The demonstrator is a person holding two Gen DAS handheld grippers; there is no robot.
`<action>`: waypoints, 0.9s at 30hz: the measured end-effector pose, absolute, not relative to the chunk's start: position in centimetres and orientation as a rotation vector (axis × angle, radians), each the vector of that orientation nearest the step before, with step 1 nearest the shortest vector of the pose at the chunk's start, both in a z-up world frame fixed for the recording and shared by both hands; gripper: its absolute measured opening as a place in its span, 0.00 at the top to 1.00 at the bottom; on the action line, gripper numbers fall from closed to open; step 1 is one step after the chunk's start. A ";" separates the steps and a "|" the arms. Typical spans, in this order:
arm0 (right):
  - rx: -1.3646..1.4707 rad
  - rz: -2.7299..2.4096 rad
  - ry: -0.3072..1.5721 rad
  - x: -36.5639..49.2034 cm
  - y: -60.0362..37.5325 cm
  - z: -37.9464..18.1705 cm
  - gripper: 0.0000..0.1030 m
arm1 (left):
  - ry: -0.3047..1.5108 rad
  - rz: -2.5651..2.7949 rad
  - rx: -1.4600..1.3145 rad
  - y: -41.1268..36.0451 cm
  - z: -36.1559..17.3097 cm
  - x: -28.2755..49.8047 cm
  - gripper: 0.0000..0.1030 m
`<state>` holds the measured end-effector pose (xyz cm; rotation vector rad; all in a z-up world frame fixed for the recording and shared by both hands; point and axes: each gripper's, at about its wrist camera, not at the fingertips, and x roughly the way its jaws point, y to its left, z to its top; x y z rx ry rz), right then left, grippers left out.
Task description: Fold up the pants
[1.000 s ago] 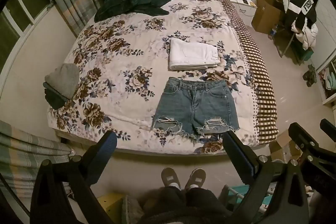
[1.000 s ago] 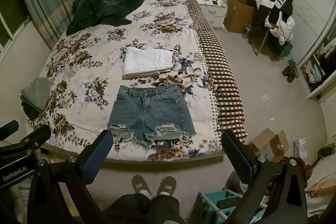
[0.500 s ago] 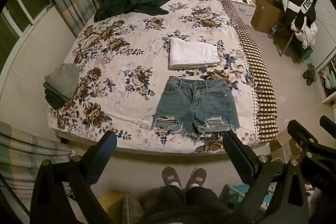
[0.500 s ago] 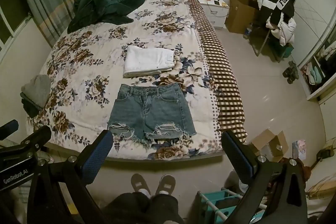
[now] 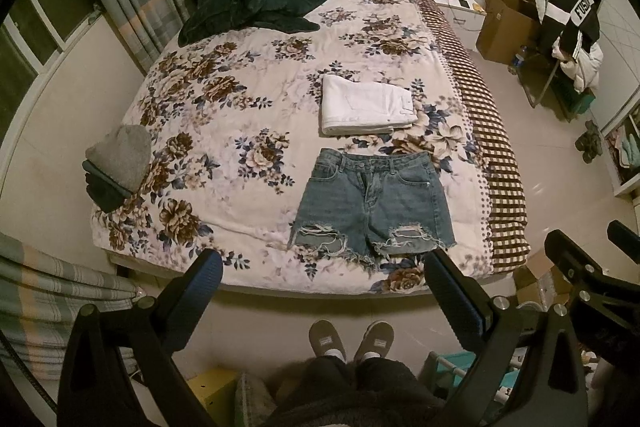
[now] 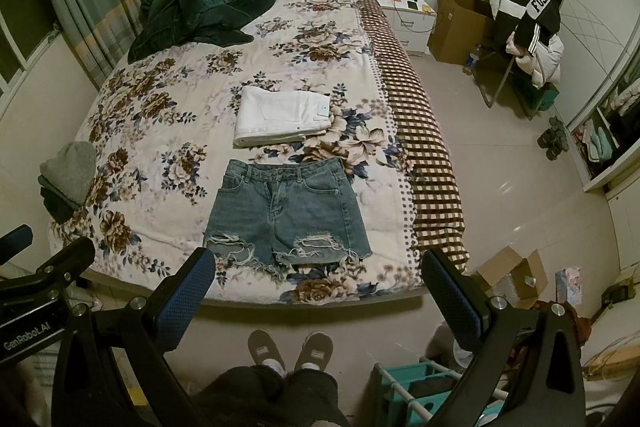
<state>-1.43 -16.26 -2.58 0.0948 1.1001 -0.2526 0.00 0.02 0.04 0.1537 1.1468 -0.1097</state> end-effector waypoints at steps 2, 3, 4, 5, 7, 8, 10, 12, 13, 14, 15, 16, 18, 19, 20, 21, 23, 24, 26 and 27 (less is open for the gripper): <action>0.093 -0.253 1.100 -1.4 -16.3 -2.6 0.00 | 1.147 -0.110 0.152 0.0 0.0 0.0 0.00; 0.092 -0.252 1.100 -1.4 -16.2 -2.6 0.00 | 1.148 -0.110 0.152 0.0 0.0 0.0 0.00; 0.094 -0.253 1.101 -1.4 -16.3 -2.6 0.00 | 1.147 -0.108 0.153 0.0 0.0 0.0 0.00; 0.095 -0.254 1.100 -1.4 -16.3 -2.6 0.00 | 1.146 -0.108 0.152 0.0 0.0 0.0 0.00; 0.093 -0.253 1.100 -1.4 -16.3 -2.6 0.00 | 1.145 -0.106 0.152 0.0 0.0 0.0 0.00; 0.093 -0.253 1.100 -1.4 -16.3 -2.6 0.00 | 1.145 -0.106 0.154 0.0 0.0 0.0 0.00; 0.093 -0.253 1.099 -1.4 -16.3 -2.6 0.00 | 1.143 -0.106 0.154 0.0 0.0 0.0 0.00; 0.092 -0.254 1.101 -1.4 -16.3 -2.6 0.00 | 1.145 -0.106 0.154 0.0 0.0 0.0 0.00; 0.092 -0.254 1.103 -1.4 -16.3 -2.5 0.00 | 1.142 -0.105 0.155 0.0 0.0 0.0 0.00; 0.092 -0.254 1.103 -1.4 -16.4 -2.5 0.00 | 1.142 -0.104 0.156 0.0 0.0 0.0 0.00; 0.093 -0.253 1.104 -1.5 -16.3 -2.6 0.00 | 1.142 -0.104 0.157 0.0 0.0 0.0 0.00; 0.093 -0.253 1.104 -1.5 -15.9 -2.7 0.00 | 1.143 -0.106 0.154 0.0 0.0 0.0 0.00; 0.093 -0.254 1.102 -1.5 -15.9 -2.7 0.00 | 1.141 -0.104 0.155 0.0 0.0 0.0 0.00; 0.094 -0.254 1.102 -1.5 -15.9 -2.7 0.00 | 1.142 -0.105 0.155 0.0 0.0 0.0 0.00; 0.092 -0.255 1.102 -1.5 -15.9 -2.7 0.00 | 1.142 -0.106 0.154 0.0 0.0 0.0 0.00; 0.091 -0.255 1.103 -1.5 -15.9 -2.7 0.00 | 1.141 -0.106 0.154 0.0 0.0 0.0 0.00; 0.091 -0.254 1.103 -1.5 -15.9 -2.7 0.00 | 1.140 -0.105 0.155 0.0 0.0 0.0 0.00; 0.090 -0.254 1.103 -1.5 -16.0 -2.6 0.00 | 1.141 -0.105 0.154 0.0 0.0 0.0 0.00; 0.090 -0.254 1.104 -1.5 -16.0 -2.6 0.00 | 1.140 -0.104 0.155 0.0 0.0 0.0 0.00; 0.091 -0.254 1.103 -1.5 -15.9 -2.6 0.00 | 1.140 -0.105 0.155 0.0 0.0 0.0 0.00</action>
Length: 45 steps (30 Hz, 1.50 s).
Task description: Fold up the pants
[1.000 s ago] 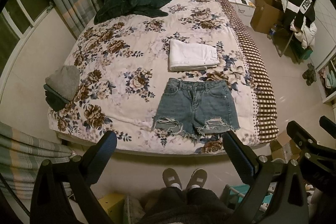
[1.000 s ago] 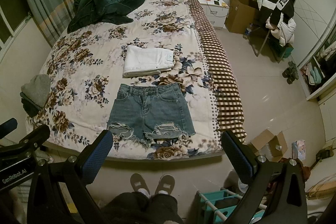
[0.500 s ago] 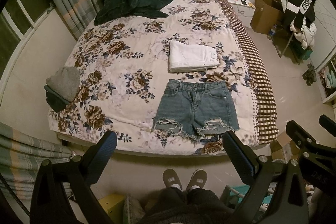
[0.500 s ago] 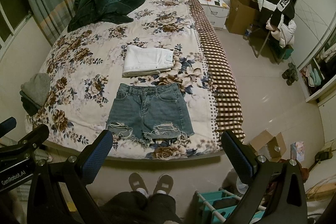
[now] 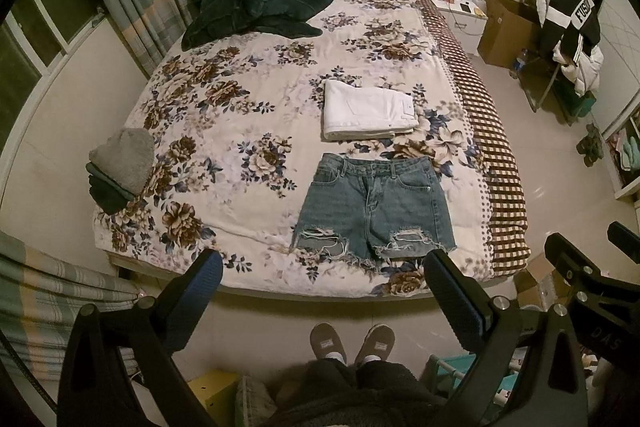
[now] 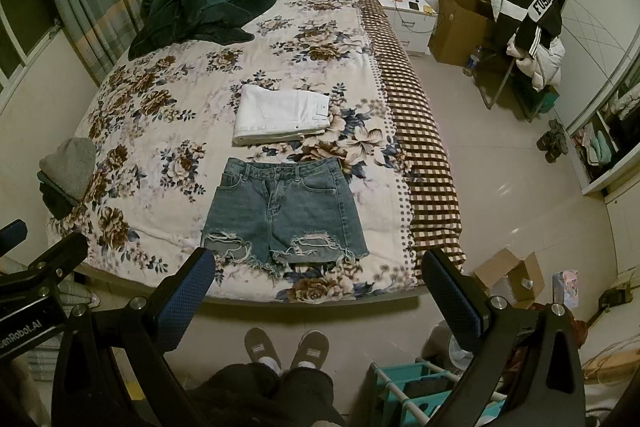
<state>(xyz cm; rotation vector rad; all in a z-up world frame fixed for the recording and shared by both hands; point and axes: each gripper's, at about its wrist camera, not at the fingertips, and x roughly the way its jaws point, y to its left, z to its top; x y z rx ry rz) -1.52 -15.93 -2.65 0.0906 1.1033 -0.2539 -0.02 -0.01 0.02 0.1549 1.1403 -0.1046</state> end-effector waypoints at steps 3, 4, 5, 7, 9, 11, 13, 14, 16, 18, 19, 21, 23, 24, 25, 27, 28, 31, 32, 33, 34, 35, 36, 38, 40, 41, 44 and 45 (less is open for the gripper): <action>0.089 -0.254 1.103 -1.5 -15.9 -2.6 0.00 | 1.138 -0.103 0.156 0.0 0.0 0.0 0.00; 0.089 -0.254 1.104 -1.5 -16.0 -2.6 0.00 | 1.139 -0.105 0.156 0.0 0.0 0.0 0.00; 0.089 -0.254 1.105 -1.6 -16.0 -2.6 0.00 | 1.139 -0.106 0.155 0.0 0.0 0.0 0.00; 0.089 -0.254 1.104 -1.6 -15.9 -2.6 0.00 | 1.139 -0.104 0.156 0.0 0.0 0.0 0.00; 0.089 -0.254 1.105 -1.6 -16.0 -2.6 0.00 | 1.140 -0.104 0.155 0.0 0.0 0.0 0.00; 0.089 -0.255 1.106 -1.6 -15.9 -2.6 0.00 | 1.137 -0.105 0.156 0.0 0.0 -0.1 0.00; 0.090 -0.255 1.106 -1.6 -15.8 -2.6 0.00 | 1.137 -0.105 0.156 0.0 0.0 -0.1 0.00; 0.088 -0.255 1.106 -1.6 -15.9 -2.6 0.00 | 1.137 -0.105 0.156 0.0 0.0 0.0 0.00; 0.089 -0.255 1.105 -1.6 -15.9 -2.6 0.00 | 1.135 -0.105 0.156 0.0 0.0 0.0 0.00; 0.087 -0.255 1.105 -1.6 -15.8 -2.6 0.00 | 1.137 -0.105 0.156 0.0 0.0 0.0 0.00; 0.087 -0.255 1.106 -1.6 -15.8 -2.7 0.00 | 1.136 -0.105 0.156 0.0 0.0 -0.1 0.00; 0.088 -0.256 1.106 -1.6 -15.8 -2.6 0.00 | 1.137 -0.106 0.155 0.0 0.0 -0.1 0.00; 0.088 -0.256 1.107 -1.8 -15.7 -2.9 0.00 | 1.136 -0.106 0.156 0.0 0.0 -0.1 0.00; 0.090 -0.257 1.109 -1.8 -15.6 -3.0 0.00 | 1.137 -0.107 0.155 0.0 0.0 0.0 0.00; 0.092 -0.257 1.111 -1.9 -15.6 -3.1 0.00 | 1.133 -0.105 0.156 0.0 0.0 -0.1 0.00; 0.098 -0.259 1.116 -2.7 -15.3 -4.3 0.00 | 1.127 -0.097 0.159 0.0 0.0 0.0 0.00; 0.102 -0.260 1.119 -3.0 -15.3 -4.5 0.00 | 1.121 -0.091 0.157 0.0 1.2 0.8 0.00; 0.120 -0.262 1.129 -3.3 -15.7 -5.4 0.00 | 1.097 -0.065 0.167 0.2 1.2 2.2 0.00; 0.131 -0.260 1.129 -3.2 -15.8 -5.7 0.00 | 1.081 -0.050 0.172 0.3 0.8 3.0 0.00; 0.141 -0.260 1.131 -3.0 -16.1 -5.9 0.00 | 1.074 -0.040 0.176 0.5 0.1 3.6 0.00; 0.155 -0.255 1.134 -2.5 -16.5 -6.4 0.00 | 1.066 -0.031 0.174 0.7 -0.4 4.2 0.00; 0.175 -0.238 1.133 -2.1 -16.9 -7.1 0.00 | 1.058 -0.014 0.175 0.9 -1.1 4.7 0.00; 0.187 -0.232 1.136 -1.4 -17.2 -7.6 0.00 | 1.064 0.004 0.181 0.8 -1.9 5.6 0.00; 0.207 -0.233 1.150 -0.1 -18.6 -9.9 0.00 | 1.087 0.024 0.173 0.5 -4.2 7.5 0.00; 0.214 -0.229 1.177 2.0 -19.6 -11.8 0.00 | 1.119 0.060 0.179 0.0 -7.1 9.1 0.00; 0.225 -0.225 1.194 2.8 -20.4 -13.0 0.00 | 1.145 0.060 0.175 -0.6 -8.5 9.9 0.00; 0.266 -0.200 1.248 6.0 -23.3 -17.3 0.00 | 1.201 0.091 0.200 -3.3 -13.1 11.9 0.00; 0.289 -0.187 1.268 7.1 -24.7 -18.9 0.00 | 1.215 0.098 0.208 -4.5 -14.9 12.4 0.00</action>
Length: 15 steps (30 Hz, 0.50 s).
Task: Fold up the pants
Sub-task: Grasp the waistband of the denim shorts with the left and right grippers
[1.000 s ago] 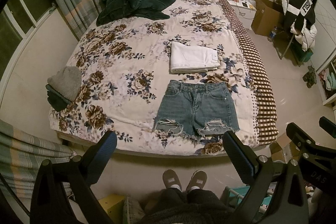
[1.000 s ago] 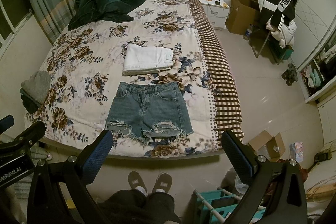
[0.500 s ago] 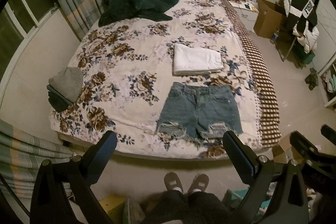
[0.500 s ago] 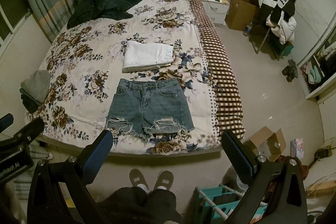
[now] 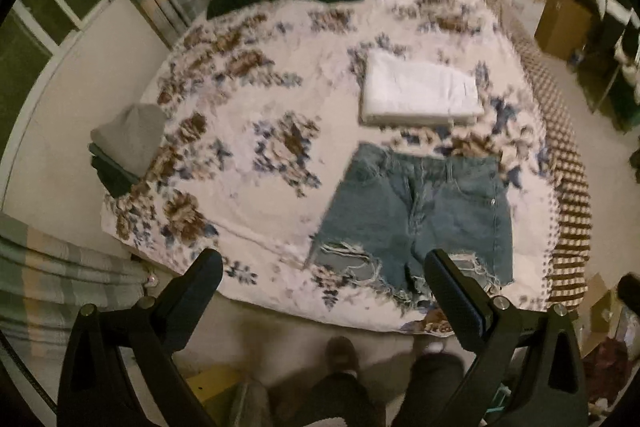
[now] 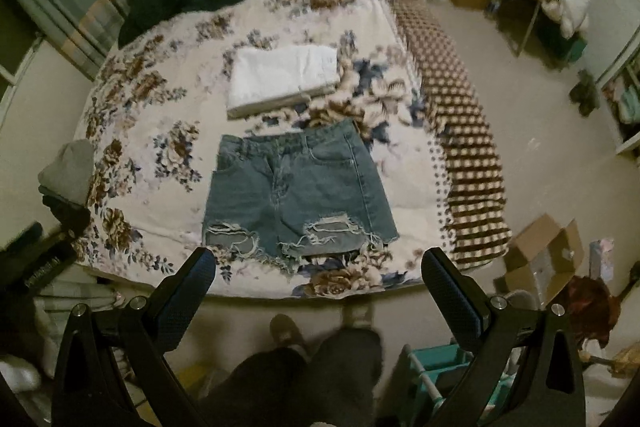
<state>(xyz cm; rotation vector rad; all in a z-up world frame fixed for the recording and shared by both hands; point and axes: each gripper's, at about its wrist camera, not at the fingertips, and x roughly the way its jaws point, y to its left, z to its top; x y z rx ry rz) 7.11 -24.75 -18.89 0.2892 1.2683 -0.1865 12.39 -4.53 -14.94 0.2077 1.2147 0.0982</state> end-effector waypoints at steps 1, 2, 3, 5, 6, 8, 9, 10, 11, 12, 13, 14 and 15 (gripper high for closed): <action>0.304 -0.171 1.282 8.2 -26.1 -20.3 0.00 | 1.222 0.112 0.218 -5.4 -16.5 12.6 0.00; 0.310 -0.162 1.295 9.4 -27.1 -21.6 0.00 | 1.238 0.122 0.229 -6.7 -18.5 12.9 0.00; 0.315 -0.144 1.306 10.6 -28.5 -23.1 0.00 | 1.257 0.125 0.236 -8.3 -20.5 13.2 0.00; 0.303 -0.120 1.328 13.0 -31.2 -26.2 0.00 | 1.295 0.140 0.258 -11.2 -24.4 13.6 0.00; 0.295 -0.113 1.337 14.3 -32.4 -27.7 0.00 | 1.318 0.140 0.256 -12.9 -26.5 13.9 0.00; 0.276 -0.093 1.373 16.8 -36.1 -31.5 0.00 | 1.370 0.133 0.241 -16.2 -30.8 14.1 0.00; 0.272 -0.085 1.389 17.8 -37.6 -33.0 0.00 | 1.398 0.125 0.232 -17.7 -32.7 14.3 0.00; 0.269 -0.076 1.398 18.7 -38.9 -34.3 0.00 | 1.435 0.108 0.217 -19.6 -35.2 14.3 0.00; 0.260 -0.071 1.413 19.6 -40.7 -36.0 0.00 | 1.469 0.092 0.207 -21.6 -37.6 14.3 0.00; 0.252 -0.072 1.426 20.2 -42.0 -37.3 0.00 | 1.488 0.077 0.203 -23.0 -39.3 14.3 0.00; 0.246 -0.075 1.442 21.1 -44.2 -39.4 0.00 | 1.498 0.058 0.213 -24.9 -41.3 14.0 0.00; 0.247 -0.077 1.451 21.5 -45.1 -40.3 0.00 | 1.508 0.044 0.244 -26.8 -43.2 13.6 0.00; 0.249 -0.087 1.469 22.1 -46.8 -42.0 0.00 | 1.515 0.033 0.267 -28.2 -44.8 13.3 0.00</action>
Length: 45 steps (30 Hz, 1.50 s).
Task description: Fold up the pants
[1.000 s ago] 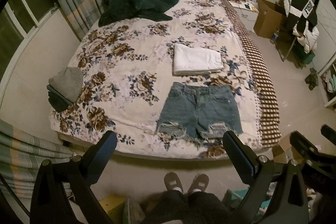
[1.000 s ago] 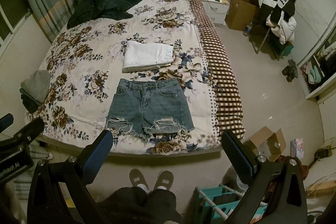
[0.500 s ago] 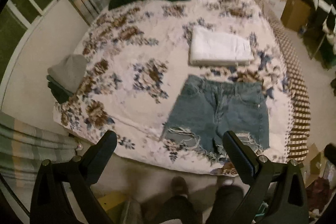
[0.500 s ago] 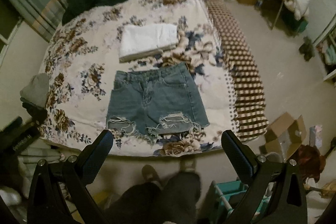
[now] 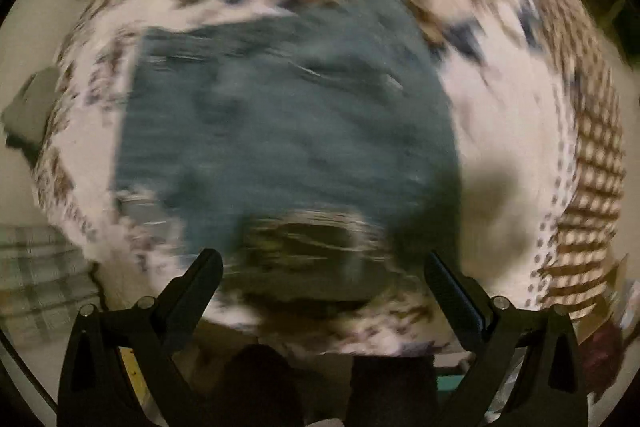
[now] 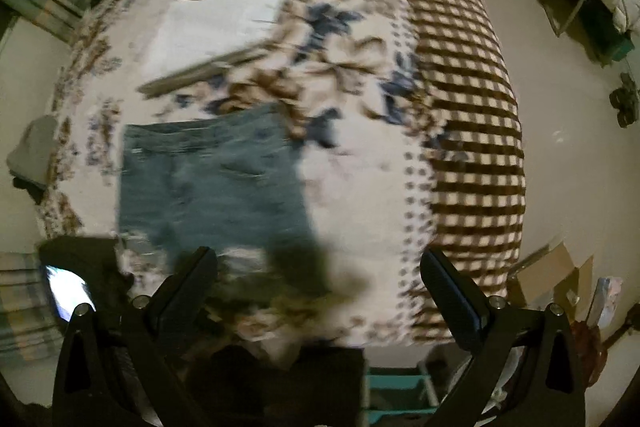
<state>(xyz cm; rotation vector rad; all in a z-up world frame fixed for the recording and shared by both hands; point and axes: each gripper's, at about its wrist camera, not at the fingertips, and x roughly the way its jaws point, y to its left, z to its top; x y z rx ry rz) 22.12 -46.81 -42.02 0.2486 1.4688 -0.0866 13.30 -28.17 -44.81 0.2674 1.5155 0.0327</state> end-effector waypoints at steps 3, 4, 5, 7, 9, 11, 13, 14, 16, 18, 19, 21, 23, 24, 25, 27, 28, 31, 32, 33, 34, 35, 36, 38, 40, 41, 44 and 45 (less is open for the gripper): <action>0.255 -0.111 1.521 23.5 -50.9 -46.4 0.00 | 1.558 0.005 0.330 -31.7 -49.8 12.2 0.00; 0.255 -0.118 1.537 24.0 -52.1 -47.8 0.00 | 1.574 -0.002 0.347 -32.5 -51.1 11.9 0.00; 0.257 -0.121 1.551 24.4 -53.1 -49.1 0.00 | 1.590 0.000 0.369 -33.2 -52.5 11.7 0.00; 0.254 -0.116 1.574 24.9 -53.9 -51.1 0.00 | 1.612 0.011 0.374 -33.7 -54.2 11.3 0.00; 0.249 -0.095 1.586 24.9 -53.2 -52.1 0.00 | 1.625 0.033 0.358 -33.6 -55.4 11.2 0.00; 0.252 -0.053 1.602 25.7 -52.3 -53.6 0.00 | 1.607 0.040 0.279 -32.6 -55.4 11.5 0.07; 0.259 -0.007 1.615 26.6 -50.9 -54.6 0.00 | 1.594 0.005 0.164 -31.5 -55.0 11.8 0.31; 0.259 0.025 1.617 27.3 -50.1 -55.2 0.00 | 1.585 -0.022 0.098 -31.0 -54.6 11.9 0.51; 0.262 0.085 1.613 28.8 -48.2 -56.2 0.00 | 1.544 -0.031 0.062 -30.3 -53.5 12.0 0.84; 0.267 0.134 1.603 30.5 -46.5 -57.3 0.00 | 1.525 -0.029 0.023 -29.2 -52.9 12.3 0.91; 0.281 0.158 1.602 31.4 -45.6 -57.9 0.00 | 1.523 -0.029 0.001 -28.7 -52.7 12.4 0.94; 0.315 0.182 1.606 33.0 -44.4 -59.2 0.00 | 1.510 -0.037 -0.037 -27.6 -52.0 12.4 0.95; 0.379 0.212 1.619 34.8 -43.3 -60.9 0.00 | 1.487 -0.040 -0.049 -26.7 -50.8 12.3 0.95; 0.405 0.218 1.628 35.5 -42.9 -61.7 0.00 | 1.473 -0.043 -0.055 -26.3 -50.1 12.3 0.95; 0.423 0.219 1.634 36.0 -42.6 -62.2 0.06 | 1.464 -0.043 -0.063 -25.9 -49.6 12.3 0.95; 0.460 0.233 1.650 37.0 -41.6 -63.4 0.26 | 1.446 -0.045 -0.084 -25.0 -48.3 12.4 0.95; 0.463 0.230 1.655 37.4 -41.2 -63.7 0.44 | 1.435 -0.045 -0.093 -24.5 -47.6 12.5 0.95; 0.451 0.218 1.649 37.8 -39.8 -63.8 0.84 | 1.405 -0.043 -0.131 -22.7 -45.1 12.8 0.95; 0.421 0.199 1.631 37.8 -39.4 -63.3 0.89 | 1.393 -0.040 -0.149 -21.8 -44.0 13.0 0.95; 0.401 0.192 1.617 37.9 -39.0 -62.8 0.89 | 1.380 -0.038 -0.162 -20.9 -43.0 13.1 0.95; 0.401 0.194 1.602 37.6 -38.8 -61.9 0.90 | 1.361 -0.030 -0.172 -19.9 -42.0 13.2 0.95; 0.407 0.191 1.589 37.4 -38.6 -61.0 0.91 | 1.346 -0.022 -0.182 -18.9 -41.8 12.7 0.95; 0.412 0.190 1.583 37.3 -38.7 -60.3 0.92 | 1.334 -0.014 -0.202 -17.3 -41.3 12.4 0.95; 0.408 0.193 1.557 37.1 -37.8 -58.2 0.92 | 1.310 0.012 -0.232 -16.7 -41.4 11.1 0.95; 0.398 0.199 1.536 37.1 -36.5 -56.1 0.93 | 1.291 0.041 -0.259 -15.3 -40.7 10.7 0.95; 0.391 0.202 1.527 37.1 -35.6 -55.0 0.93 | 1.282 0.056 -0.277 -14.1 -40.2 10.7 0.95; 0.364 0.229 1.498 37.4 -31.5 -51.8 0.93 | 1.261 0.104 -0.342 -10.1 -39.1 11.1 0.95; 0.358 0.238 1.490 37.5 -30.3 -50.9 0.93 | 1.254 0.117 -0.365 -8.5 -38.7 11.1 0.95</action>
